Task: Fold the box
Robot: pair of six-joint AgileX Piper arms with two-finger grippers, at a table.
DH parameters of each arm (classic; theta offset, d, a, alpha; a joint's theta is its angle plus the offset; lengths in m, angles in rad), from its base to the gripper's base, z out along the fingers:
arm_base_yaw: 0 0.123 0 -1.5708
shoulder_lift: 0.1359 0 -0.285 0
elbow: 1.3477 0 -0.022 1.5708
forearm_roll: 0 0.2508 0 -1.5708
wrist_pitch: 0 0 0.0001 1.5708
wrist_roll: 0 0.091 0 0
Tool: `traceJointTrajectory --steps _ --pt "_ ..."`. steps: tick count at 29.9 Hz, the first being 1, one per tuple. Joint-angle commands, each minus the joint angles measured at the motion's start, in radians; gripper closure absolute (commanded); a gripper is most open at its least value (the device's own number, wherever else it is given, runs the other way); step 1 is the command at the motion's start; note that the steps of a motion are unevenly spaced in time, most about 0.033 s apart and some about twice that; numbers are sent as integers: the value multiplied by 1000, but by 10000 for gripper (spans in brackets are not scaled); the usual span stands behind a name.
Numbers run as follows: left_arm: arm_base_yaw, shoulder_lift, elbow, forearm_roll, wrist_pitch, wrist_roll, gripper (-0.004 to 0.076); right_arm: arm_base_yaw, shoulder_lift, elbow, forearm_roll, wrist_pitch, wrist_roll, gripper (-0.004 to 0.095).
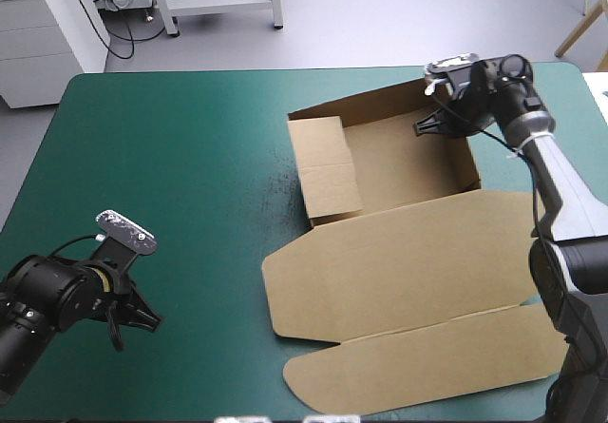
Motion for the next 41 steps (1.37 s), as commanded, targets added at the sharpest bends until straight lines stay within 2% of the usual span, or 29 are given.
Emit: traceJointTrajectory --steps 1,11,18,21,24,29,32,34,41 --pt "-6 -11 -22 12 -11 -11 734 -109 -68 -32 -16 -32 -9 927" --pt "-6 -11 -22 35 54 -11 734 -399 -64 -32 33 -80 -5 927" --pt "-6 -11 -22 31 61 -13 734 -537 -21 -32 57 -71 17 891" --pt "-6 -11 -22 13 53 -16 734 -579 6 -32 90 -71 17 807" --pt "-6 -11 -22 2 51 -16 734 -609 19 -32 131 -71 17 650" --pt "-6 -11 -22 -10 51 -16 734 -627 19 -32 127 -87 17 260" --pt "-6 -11 -22 -21 51 -16 734 -627 14 -32 129 -90 17 98" --pt "-6 -11 -22 -27 51 -16 734 -627 0 -32 133 -90 17 63" --pt "-6 -11 -22 -29 51 -16 734 -627 -76 -70 135 -49 10 75"
